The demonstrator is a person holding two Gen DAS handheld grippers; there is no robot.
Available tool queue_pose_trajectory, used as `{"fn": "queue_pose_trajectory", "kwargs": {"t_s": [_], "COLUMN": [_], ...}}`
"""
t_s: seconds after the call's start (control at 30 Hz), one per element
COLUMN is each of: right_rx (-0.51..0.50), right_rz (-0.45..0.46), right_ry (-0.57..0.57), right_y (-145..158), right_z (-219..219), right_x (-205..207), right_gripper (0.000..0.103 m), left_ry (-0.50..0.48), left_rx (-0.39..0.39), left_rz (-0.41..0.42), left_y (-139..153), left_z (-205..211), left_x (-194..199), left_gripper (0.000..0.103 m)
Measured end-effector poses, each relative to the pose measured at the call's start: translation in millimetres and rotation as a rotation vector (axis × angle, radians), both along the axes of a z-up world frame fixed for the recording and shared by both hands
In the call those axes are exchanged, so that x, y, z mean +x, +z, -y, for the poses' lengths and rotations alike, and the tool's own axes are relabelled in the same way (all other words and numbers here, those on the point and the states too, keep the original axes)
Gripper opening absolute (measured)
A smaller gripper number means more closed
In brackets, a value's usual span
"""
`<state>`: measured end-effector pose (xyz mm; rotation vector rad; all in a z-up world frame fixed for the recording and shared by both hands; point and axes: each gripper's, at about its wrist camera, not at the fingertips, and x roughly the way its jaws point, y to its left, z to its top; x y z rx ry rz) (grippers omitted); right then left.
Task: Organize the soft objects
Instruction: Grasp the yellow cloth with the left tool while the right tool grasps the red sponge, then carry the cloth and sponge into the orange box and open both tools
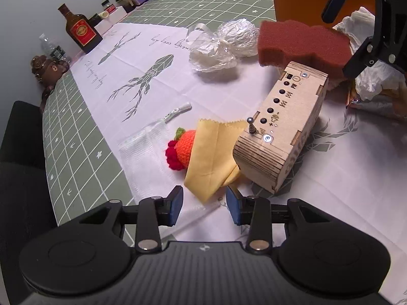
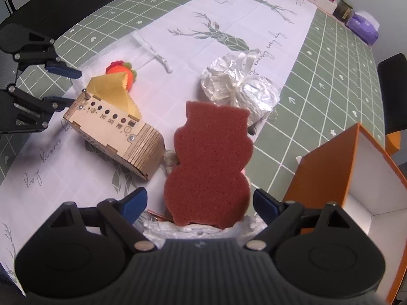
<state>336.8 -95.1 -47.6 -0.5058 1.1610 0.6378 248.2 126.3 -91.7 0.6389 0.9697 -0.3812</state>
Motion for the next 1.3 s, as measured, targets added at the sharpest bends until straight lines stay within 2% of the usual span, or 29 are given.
{"fn": "queue_pose_trajectory", "kwargs": {"t_s": [0.17,0.3,0.37,0.43,0.5,0.57,0.67,0.93,1.3], "right_rx": [-0.006,-0.011,-0.014,-0.03,-0.033,-0.033,-0.037,-0.014,0.054], "right_rz": [-0.037,-0.041,-0.042,-0.029,-0.02,-0.011,0.005,0.065,0.172], "right_ry": [-0.006,-0.007,-0.007,-0.013,-0.008,-0.001,0.017,0.031,0.016], "right_y": [-8.9,-14.0,-16.0,-18.0,-18.7,-17.7,-14.3,10.0,69.0], "right_z": [-3.0,-4.6,-4.7,-3.9,-2.2,-1.1,-1.2,-1.2,-7.6], "right_x": [6.7,7.8,7.5,6.8,5.8,3.7,-0.5,-9.5,-12.4], "right_gripper": [0.089,0.088,0.084,0.076,0.074,0.072,0.069,0.067,0.067], "left_ry": [-0.048,-0.075,-0.071,-0.073,-0.072,-0.072,-0.06,0.0,0.027], "left_rx": [0.068,0.082,0.094,0.094,0.092,0.087,0.074,0.087,0.143], "left_rz": [-0.024,-0.025,-0.022,-0.017,-0.024,-0.018,-0.023,0.08,0.211], "left_y": [-14.0,-21.8,-24.6,-25.2,-26.0,-25.3,-21.4,13.6,84.3], "left_z": [10.0,14.9,16.9,18.6,19.8,20.9,19.9,16.6,24.7], "left_x": [7.8,10.1,10.8,9.6,8.3,4.8,1.9,-3.0,-7.5], "left_gripper": [0.05,0.05,0.049,0.037,0.024,0.014,0.008,0.007,0.007]}}
